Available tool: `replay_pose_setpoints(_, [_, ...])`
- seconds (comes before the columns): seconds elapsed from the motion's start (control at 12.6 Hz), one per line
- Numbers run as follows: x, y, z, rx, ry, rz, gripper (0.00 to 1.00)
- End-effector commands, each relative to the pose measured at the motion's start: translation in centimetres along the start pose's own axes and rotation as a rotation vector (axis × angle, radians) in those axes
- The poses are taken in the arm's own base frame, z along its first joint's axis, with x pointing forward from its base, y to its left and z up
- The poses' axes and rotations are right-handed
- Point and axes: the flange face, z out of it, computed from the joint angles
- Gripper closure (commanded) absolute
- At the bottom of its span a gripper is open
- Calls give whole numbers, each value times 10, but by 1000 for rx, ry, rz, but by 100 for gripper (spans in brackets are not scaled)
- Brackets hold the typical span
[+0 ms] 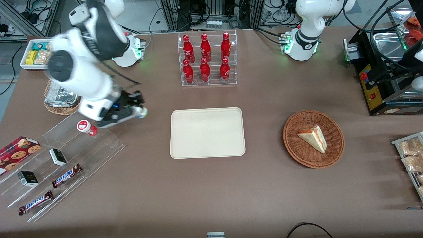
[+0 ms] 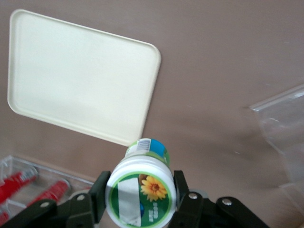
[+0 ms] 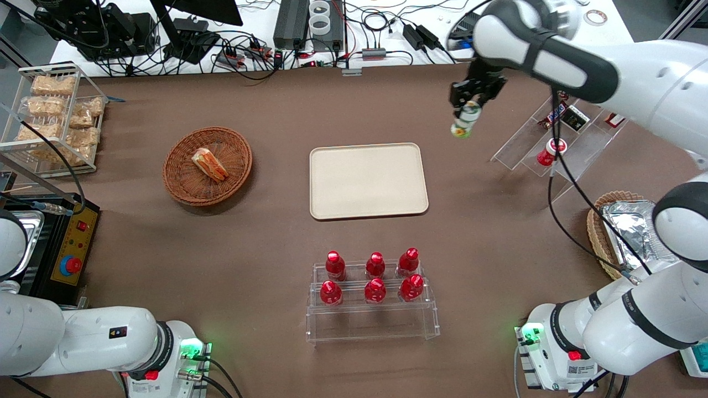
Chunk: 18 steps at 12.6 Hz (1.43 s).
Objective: Place green gum on tray
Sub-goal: 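Lift the gum jar and carry it over the cream tray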
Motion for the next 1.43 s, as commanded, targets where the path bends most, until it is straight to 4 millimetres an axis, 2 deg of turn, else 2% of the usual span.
replay_pose_setpoints(0.0, [28, -70, 45, -19, 49, 100, 100])
replay_pose_setpoints(0.08, [31, -99, 66, -27, 72, 131, 100])
replay_pose_setpoints(0.16, [33, -118, 84, -31, 91, 151, 100])
replay_pose_setpoints(0.48, [39, -173, 162, -47, 165, 226, 100])
replay_pose_setpoints(0.79, [38, -195, 223, -76, 180, 192, 100])
replay_pose_setpoints(1.19, [33, -207, 260, -67, 185, 201, 100])
replay_pose_setpoints(1.35, [31, -209, 263, -59, 178, 204, 100])
